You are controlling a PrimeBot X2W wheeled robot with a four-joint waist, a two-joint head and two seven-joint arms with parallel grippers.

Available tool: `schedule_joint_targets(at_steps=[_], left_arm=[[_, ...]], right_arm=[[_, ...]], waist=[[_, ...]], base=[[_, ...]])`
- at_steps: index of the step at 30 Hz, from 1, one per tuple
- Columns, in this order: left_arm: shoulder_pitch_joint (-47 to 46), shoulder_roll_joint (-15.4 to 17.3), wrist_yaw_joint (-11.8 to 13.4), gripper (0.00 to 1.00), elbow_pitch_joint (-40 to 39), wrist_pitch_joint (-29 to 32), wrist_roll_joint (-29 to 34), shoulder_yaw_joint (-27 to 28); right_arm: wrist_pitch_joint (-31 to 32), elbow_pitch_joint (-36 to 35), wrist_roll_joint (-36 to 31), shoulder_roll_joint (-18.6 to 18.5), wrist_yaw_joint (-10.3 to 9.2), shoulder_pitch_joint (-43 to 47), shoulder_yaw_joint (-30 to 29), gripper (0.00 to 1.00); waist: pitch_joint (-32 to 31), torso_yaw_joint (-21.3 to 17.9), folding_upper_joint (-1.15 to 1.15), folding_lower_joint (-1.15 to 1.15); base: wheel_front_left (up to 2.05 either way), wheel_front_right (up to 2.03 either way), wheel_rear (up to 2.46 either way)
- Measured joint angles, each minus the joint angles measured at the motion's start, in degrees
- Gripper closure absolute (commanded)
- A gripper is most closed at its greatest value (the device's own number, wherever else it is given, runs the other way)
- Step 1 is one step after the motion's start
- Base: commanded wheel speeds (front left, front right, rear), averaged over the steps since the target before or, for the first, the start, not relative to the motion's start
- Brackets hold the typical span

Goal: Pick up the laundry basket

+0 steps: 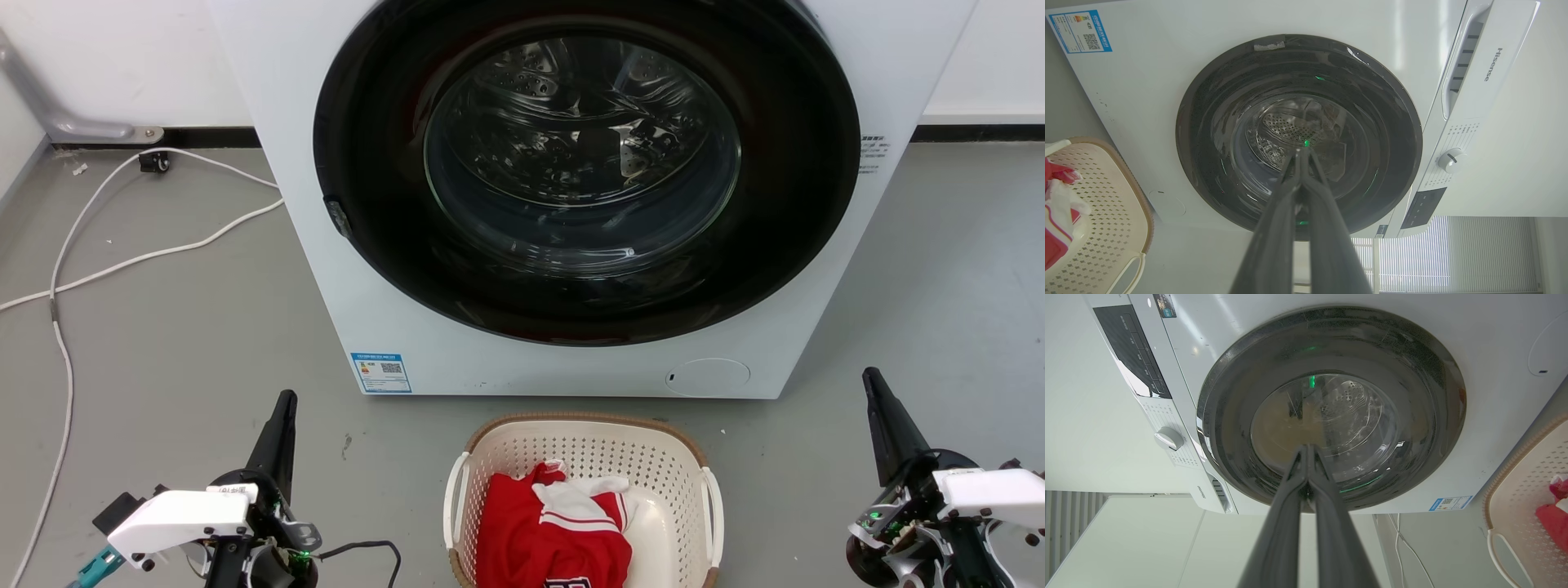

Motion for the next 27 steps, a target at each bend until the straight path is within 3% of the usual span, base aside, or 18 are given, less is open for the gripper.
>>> schedule_joint_targets(at_steps=[27], left_arm=[[-0.01, -0.12, 0.0, 1.0, 0.0, 0.34, 0.04, 0.2]], right_arm=[[0.09, 0.0, -0.16, 0.11, 0.0, -0.01, -0.19, 1.0]], waist=[[0.0, 0.0, 0.0, 0.0]], base=[[0.0, 0.0, 0.0]])
